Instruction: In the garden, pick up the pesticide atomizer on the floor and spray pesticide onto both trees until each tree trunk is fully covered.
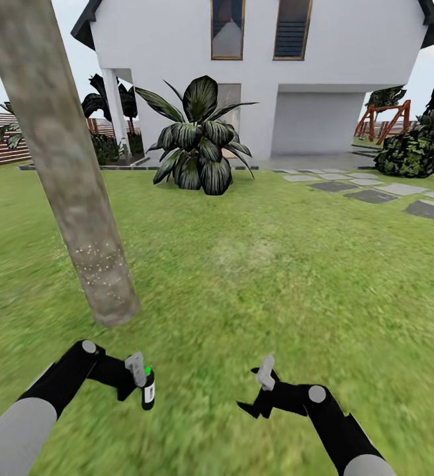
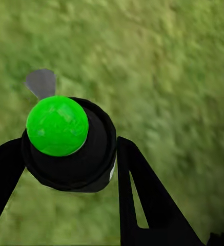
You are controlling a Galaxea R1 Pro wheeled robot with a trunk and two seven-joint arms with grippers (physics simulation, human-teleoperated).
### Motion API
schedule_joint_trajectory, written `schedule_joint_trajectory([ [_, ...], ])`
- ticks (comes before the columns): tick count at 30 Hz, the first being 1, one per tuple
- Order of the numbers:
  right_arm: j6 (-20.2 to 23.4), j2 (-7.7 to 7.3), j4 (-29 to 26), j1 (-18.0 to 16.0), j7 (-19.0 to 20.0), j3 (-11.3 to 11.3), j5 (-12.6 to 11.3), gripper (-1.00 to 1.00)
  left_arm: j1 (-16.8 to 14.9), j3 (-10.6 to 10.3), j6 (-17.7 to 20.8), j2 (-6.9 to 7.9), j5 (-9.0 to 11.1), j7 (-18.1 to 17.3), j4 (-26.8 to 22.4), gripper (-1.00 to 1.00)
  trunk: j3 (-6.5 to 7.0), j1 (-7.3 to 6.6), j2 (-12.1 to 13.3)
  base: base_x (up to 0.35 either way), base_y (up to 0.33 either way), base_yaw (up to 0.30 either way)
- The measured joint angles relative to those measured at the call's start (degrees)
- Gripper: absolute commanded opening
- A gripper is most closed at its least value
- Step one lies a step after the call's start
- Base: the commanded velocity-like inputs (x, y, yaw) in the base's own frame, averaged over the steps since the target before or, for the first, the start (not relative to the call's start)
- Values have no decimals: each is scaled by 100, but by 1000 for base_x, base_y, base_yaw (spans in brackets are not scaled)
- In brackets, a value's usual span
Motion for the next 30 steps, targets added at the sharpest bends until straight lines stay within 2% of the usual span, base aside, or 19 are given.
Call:
schedule_joint_trajectory([
  [1,-3,4,2,-1,71,131,7,-100,1,-49,-126,-65,-3,6,18,-100,0,0,0,0,0,0],
  [4,3,8,6,-1,154,282,4,-100,1,-218,-246,-218,-14,13,38,-100,0,0,0,0,0,0],
  [8,3,17,-24,-1,369,702,-6,-100,2,-605,-253,-263,-8,34,147,-100,0,0,0,0,0,0],
  [10,3,184,-35,-1,405,907,-11,-100,2,-662,-251,-318,-14,153,283,-100,0,0,0,0,0,0],
  [12,3,302,-37,-1,413,950,-8,-100,1,-672,-250,-401,-99,283,370,-100,0,0,0,0,0,0],
  [14,3,390,-37,-1,415,965,-7,-100,1,-674,-236,-494,-339,347,409,-100,0,0,0,0,0,0],
  [16,3,468,-37,-1,410,970,-6,-100,3,-666,-224,-670,-605,460,433,-100,0,0,0,0,0,0],
  [17,3,484,-37,-1,409,971,-6,-100,6,-665,-222,-739,-676,596,443,-100,0,0,0,0,0,0],
  [20,3,498,-39,-1,408,971,-6,-100,9,-677,-241,-918,-807,795,607,-100,0,0,0,0,0,0],
  [23,3,500,-45,-1,408,971,-6,-100,9,-672,-249,-970,-922,824,668,-100,0,0,0,0,0,0],
  [30,3,500,-46,-1,400,971,-6,-100,12,-678,-274,-1106,-993,823,747,-100,0,0,0,0,0,0],
])
